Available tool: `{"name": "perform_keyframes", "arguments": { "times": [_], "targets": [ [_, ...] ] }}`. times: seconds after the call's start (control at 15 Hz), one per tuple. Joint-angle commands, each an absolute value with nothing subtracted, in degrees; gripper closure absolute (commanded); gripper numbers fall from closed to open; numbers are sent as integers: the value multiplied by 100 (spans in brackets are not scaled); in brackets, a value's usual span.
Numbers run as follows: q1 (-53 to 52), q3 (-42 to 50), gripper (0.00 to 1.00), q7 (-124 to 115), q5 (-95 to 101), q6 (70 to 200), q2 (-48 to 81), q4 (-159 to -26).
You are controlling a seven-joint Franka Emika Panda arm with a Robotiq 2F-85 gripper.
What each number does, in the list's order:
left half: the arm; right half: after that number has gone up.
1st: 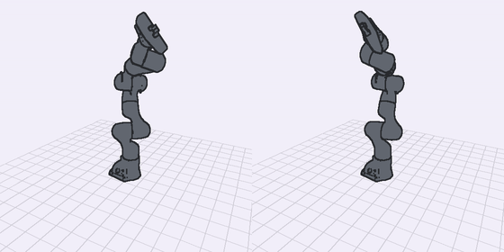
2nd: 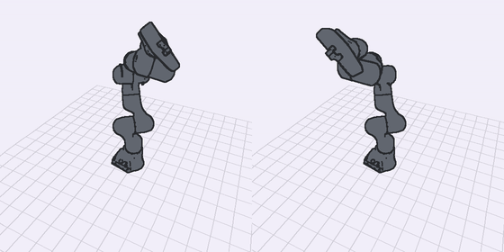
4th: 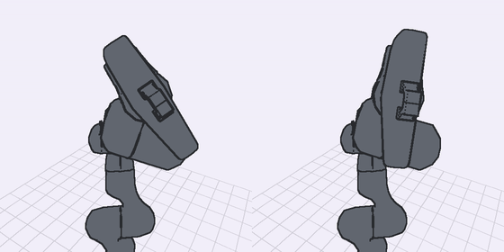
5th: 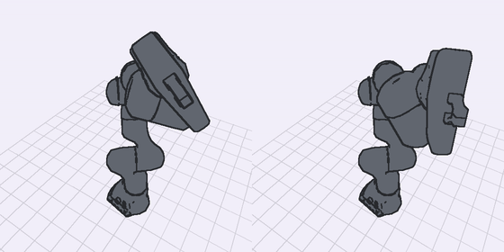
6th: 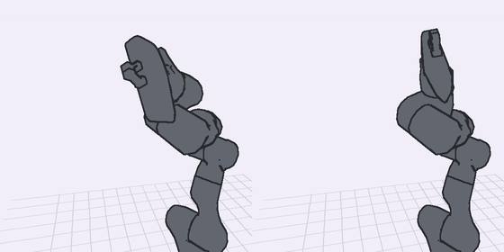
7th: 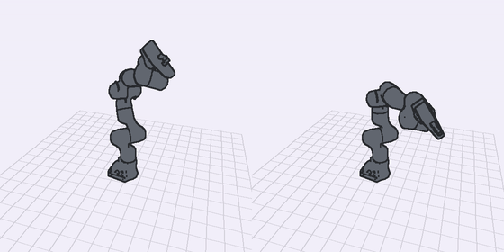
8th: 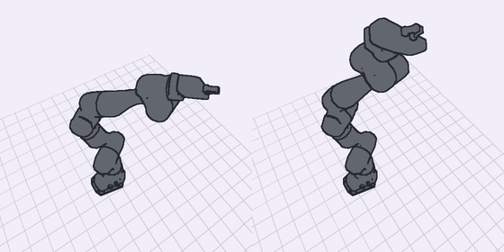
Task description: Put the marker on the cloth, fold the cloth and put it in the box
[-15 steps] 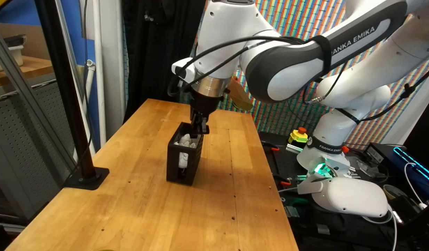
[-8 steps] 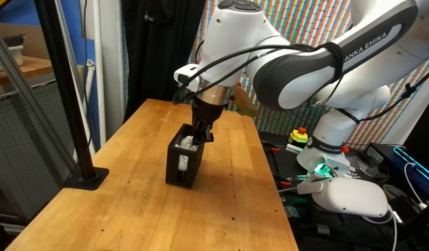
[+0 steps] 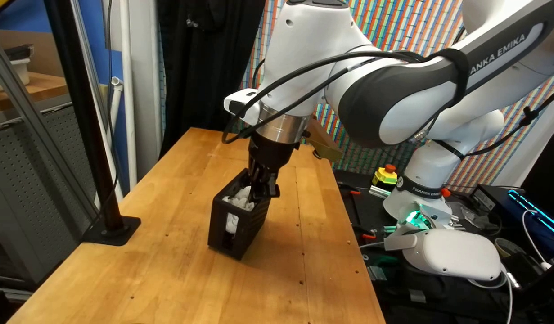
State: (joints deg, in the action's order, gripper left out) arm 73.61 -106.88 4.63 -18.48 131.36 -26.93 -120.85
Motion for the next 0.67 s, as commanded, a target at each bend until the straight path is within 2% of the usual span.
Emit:
{"name": "perform_keyframes", "arguments": {
  "times": [0.0, 0.6],
  "targets": [
    [7328, -10945, 94, 250, -2265, 13087, -2587, -11991],
    [7341, -11181, 94, 322, -2874, 13128, -2712, -11909]
  ]
}}
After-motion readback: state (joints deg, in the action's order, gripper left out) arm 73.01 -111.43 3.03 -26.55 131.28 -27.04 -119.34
